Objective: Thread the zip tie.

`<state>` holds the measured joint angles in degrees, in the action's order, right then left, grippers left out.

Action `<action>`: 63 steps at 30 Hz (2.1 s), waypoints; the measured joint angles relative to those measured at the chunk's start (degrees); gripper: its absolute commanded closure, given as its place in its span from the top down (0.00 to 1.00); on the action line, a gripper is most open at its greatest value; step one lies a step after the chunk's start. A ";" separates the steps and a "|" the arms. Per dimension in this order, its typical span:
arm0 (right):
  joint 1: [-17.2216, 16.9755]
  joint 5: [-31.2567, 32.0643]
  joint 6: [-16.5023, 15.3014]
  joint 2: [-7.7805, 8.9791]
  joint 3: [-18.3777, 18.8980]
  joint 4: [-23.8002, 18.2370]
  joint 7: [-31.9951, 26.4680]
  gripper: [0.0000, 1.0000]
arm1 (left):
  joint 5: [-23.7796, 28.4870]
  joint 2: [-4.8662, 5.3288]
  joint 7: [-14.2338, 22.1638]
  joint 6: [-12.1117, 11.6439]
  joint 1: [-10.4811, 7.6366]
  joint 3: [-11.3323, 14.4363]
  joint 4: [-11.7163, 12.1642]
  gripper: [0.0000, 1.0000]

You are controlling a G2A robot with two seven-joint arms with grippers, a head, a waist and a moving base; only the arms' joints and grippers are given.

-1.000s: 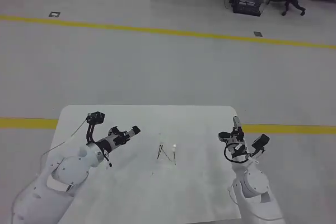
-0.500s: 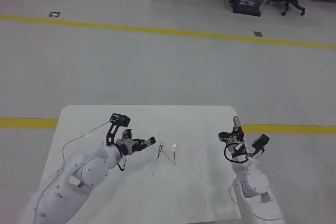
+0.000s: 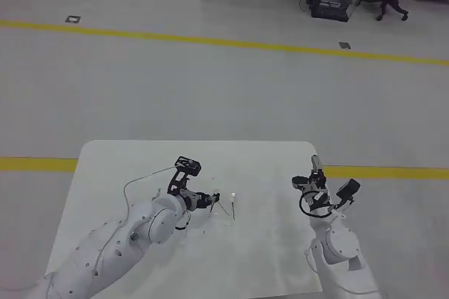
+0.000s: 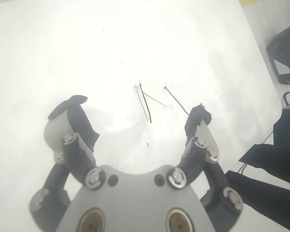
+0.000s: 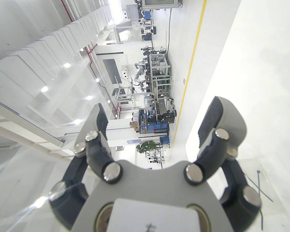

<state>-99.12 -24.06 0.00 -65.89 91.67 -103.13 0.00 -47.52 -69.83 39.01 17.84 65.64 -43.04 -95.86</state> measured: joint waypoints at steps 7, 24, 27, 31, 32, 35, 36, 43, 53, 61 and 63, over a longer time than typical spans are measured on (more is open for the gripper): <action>0.00 0.00 0.00 0.00 0.00 0.00 0.00 1.00 | -0.42 -0.15 -0.02 -0.10 -0.31 0.43 -0.17 1.00; 0.00 0.00 0.00 0.00 0.00 0.00 0.00 1.00 | -27.18 -14.55 15.52 1.64 -6.44 9.61 13.05 1.00; 0.00 0.00 0.00 0.00 0.00 0.00 0.00 1.00 | -28.24 -15.59 16.27 1.64 -6.40 9.57 13.48 1.00; 0.00 0.00 0.00 0.00 0.00 0.00 0.00 1.00 | -28.13 -15.49 16.20 1.64 -6.40 9.58 13.43 1.00; 0.00 0.00 0.00 0.00 0.00 0.00 0.00 1.00 | -28.13 -15.49 16.19 1.64 -6.40 9.58 13.43 1.00; 0.00 0.00 0.00 0.00 0.00 0.00 0.00 1.00 | -28.13 -15.49 16.19 1.64 -6.40 9.58 13.43 1.00; 0.00 0.00 0.00 0.00 0.00 0.00 0.00 1.00 | -28.04 -15.52 16.27 1.64 -6.49 9.50 13.53 1.00; 0.00 0.00 0.00 0.00 0.00 0.00 0.00 1.00 | -21.41 -18.66 24.70 1.64 -12.29 9.12 18.47 1.00; 0.00 0.00 0.00 0.00 0.00 0.00 0.00 1.00 | -23.52 -24.28 22.54 1.64 -17.27 12.61 31.85 1.00; 0.00 0.00 0.00 0.00 0.00 0.00 0.00 1.00 | -25.35 -25.67 22.43 1.64 -17.30 11.92 33.63 1.00; 0.00 0.00 0.00 0.00 0.00 0.00 0.00 1.00 | -25.38 -25.66 22.39 1.59 -17.27 11.96 33.65 1.00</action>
<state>-99.12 -24.06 0.00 -65.89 91.67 -103.13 0.00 -72.90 -95.49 61.41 19.44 48.37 -31.08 -62.21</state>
